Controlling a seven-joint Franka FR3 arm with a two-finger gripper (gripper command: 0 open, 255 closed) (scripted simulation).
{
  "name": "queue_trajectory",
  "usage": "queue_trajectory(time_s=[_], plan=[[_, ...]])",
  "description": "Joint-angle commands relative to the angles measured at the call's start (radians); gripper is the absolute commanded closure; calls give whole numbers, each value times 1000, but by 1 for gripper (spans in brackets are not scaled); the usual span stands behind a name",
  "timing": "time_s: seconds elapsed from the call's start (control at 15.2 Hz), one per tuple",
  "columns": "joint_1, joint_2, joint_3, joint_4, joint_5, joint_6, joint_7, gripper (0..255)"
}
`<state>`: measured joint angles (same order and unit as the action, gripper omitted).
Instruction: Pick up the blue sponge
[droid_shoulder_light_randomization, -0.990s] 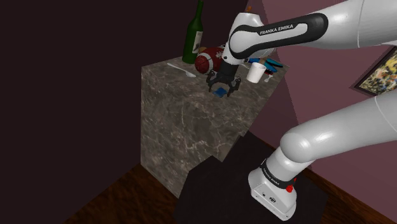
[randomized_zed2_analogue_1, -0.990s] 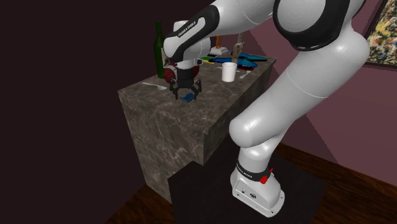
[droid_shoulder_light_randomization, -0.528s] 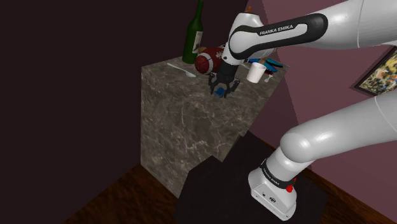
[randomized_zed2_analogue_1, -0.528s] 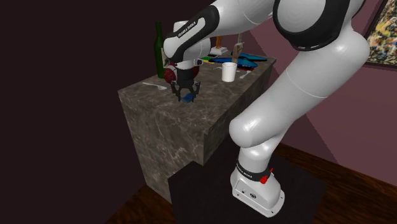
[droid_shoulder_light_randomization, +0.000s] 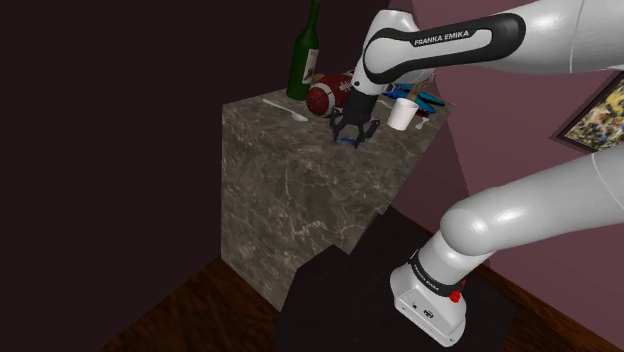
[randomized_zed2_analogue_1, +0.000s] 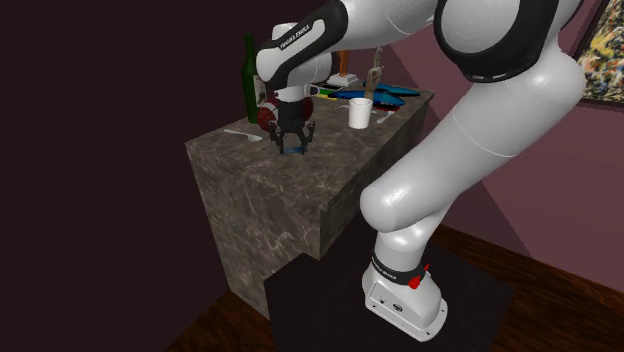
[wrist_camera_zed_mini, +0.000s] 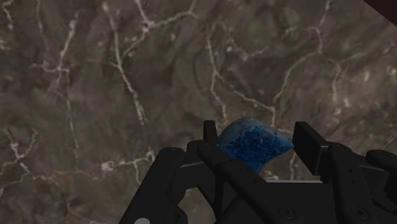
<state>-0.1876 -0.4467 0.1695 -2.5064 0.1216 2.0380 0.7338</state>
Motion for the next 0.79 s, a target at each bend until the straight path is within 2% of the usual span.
queue_trajectory(time_s=[0.0, 0.59, 0.73], plan=[[-1, -8, -2, 23, -2, -31, 1, 255], [-3, -38, -11, 121, -8, -159, 4, 255], [-3, -38, -11, 123, -8, -161, 4, 255]])
